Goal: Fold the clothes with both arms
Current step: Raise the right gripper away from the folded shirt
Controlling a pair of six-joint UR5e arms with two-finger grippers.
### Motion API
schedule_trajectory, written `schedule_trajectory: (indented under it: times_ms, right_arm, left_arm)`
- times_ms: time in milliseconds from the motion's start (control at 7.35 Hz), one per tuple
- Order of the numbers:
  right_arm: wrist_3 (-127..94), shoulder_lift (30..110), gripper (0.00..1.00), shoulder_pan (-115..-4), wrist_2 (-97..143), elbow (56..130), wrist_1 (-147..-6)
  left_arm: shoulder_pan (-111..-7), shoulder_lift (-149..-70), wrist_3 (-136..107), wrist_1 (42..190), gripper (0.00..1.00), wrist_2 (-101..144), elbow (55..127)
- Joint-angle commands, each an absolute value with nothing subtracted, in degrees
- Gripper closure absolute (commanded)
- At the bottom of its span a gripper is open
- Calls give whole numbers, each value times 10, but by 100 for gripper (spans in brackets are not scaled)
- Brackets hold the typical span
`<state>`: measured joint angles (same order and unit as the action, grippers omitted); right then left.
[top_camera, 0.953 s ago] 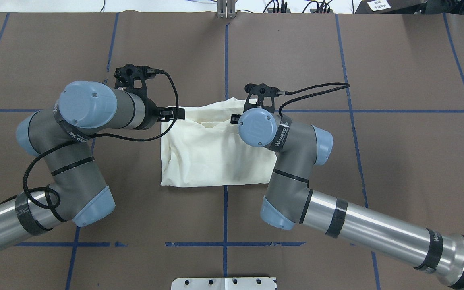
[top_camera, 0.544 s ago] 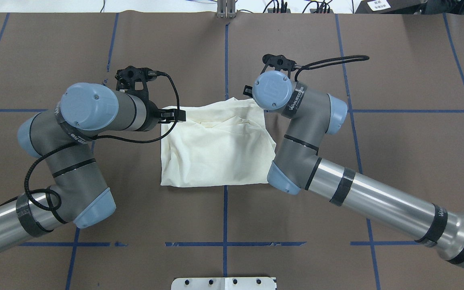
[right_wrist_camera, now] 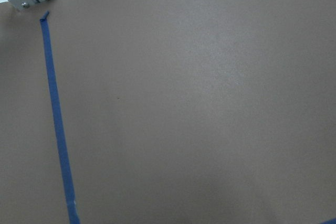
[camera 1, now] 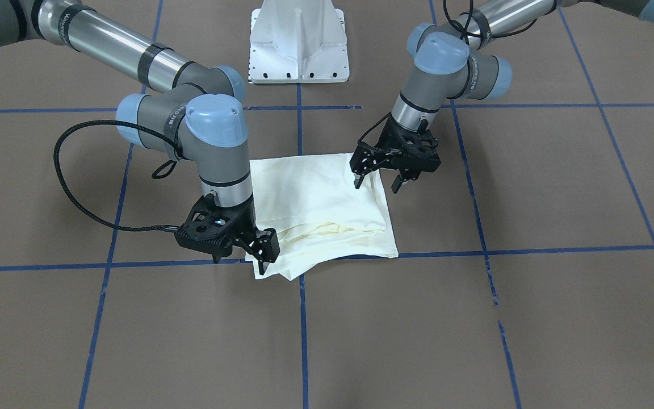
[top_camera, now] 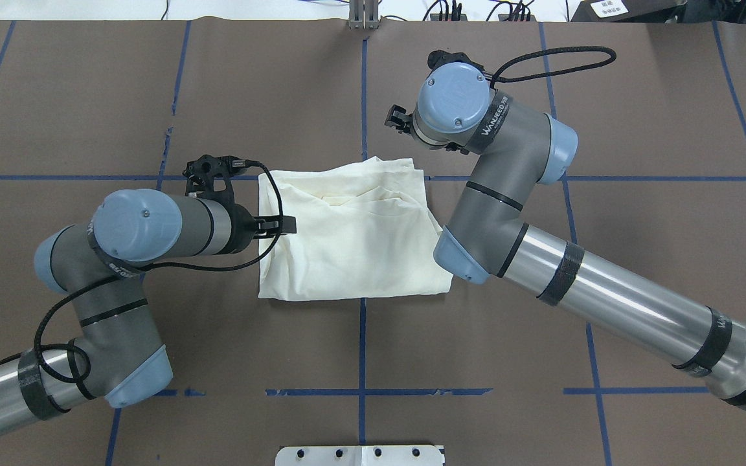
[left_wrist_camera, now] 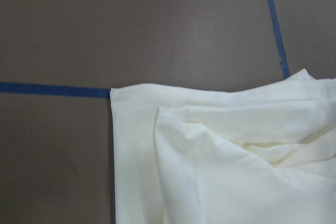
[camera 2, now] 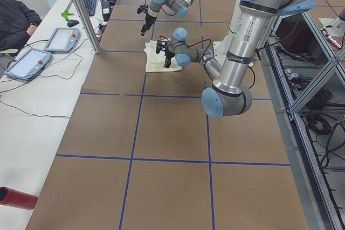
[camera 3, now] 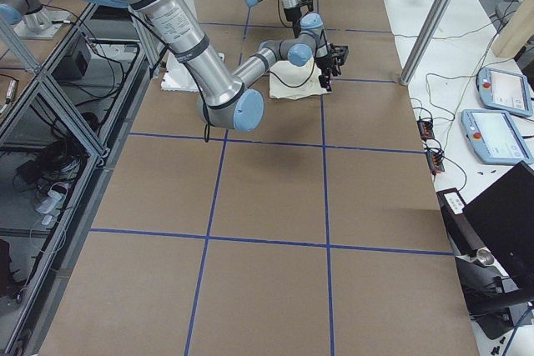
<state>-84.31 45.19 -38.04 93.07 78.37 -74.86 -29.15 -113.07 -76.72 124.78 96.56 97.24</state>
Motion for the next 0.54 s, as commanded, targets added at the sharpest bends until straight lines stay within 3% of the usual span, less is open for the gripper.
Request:
schedule_trajectory:
  times_ms: [0,136,408]
  right_arm:
    - [-844,454,0,-381,932,787,-748]
    - [-845,454,0,-381,932,789,-748]
    - [-847,454,0,-380,932,789,-748]
  left_arm:
    - [-263,-1120,-794,1273,63,962,980]
    - [-260,-1120,-795,1273,71,962,983]
    - [-252,-1115,-795,1273,71,962,983]
